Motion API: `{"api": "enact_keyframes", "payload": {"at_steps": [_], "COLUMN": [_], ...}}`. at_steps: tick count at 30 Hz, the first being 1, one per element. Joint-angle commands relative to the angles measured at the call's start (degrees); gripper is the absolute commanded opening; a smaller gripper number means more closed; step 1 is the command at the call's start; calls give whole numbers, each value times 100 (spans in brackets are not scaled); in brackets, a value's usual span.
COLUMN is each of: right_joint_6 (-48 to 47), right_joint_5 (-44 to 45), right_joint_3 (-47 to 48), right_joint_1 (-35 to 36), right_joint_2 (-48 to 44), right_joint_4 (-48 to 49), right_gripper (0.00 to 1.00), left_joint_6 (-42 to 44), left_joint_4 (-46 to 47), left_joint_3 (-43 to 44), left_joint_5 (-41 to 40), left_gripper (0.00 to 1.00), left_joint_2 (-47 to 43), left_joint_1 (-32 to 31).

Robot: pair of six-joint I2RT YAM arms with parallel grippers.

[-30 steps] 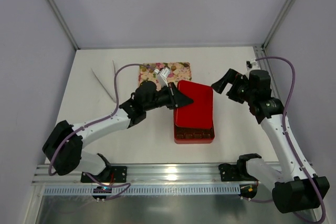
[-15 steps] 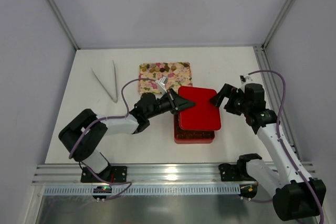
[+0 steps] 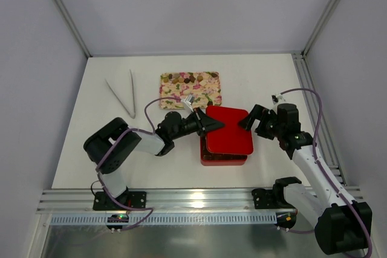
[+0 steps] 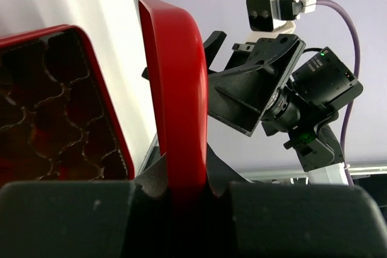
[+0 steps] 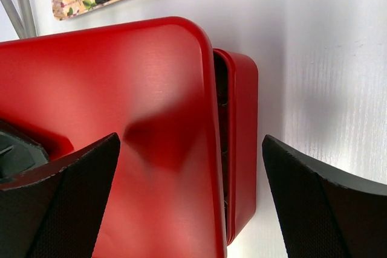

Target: Pack the chocolate

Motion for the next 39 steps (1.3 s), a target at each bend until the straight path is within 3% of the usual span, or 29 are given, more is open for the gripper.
{"api": "enact_keyframes", "payload": {"at_steps": [1, 29, 39], "right_joint_6": [52, 298, 333], "right_joint_5": [-30, -13, 49], "right_joint_3": [-152, -548, -566], "right_joint_1": [36, 335, 431], "right_joint_2": [-57, 92, 171], "right_joint_4": [423, 828, 872], "right_gripper": [100, 100, 99], "left_joint_6": [-153, -751, -804], "left_joint_4": [809, 2252, 2287], "left_joint_3": [-174, -438, -535], "left_joint_5": [164, 472, 551], "left_gripper": [0, 2, 21], "left_joint_2": [155, 1210, 1088], "left_joint_1": [69, 280, 377]}}
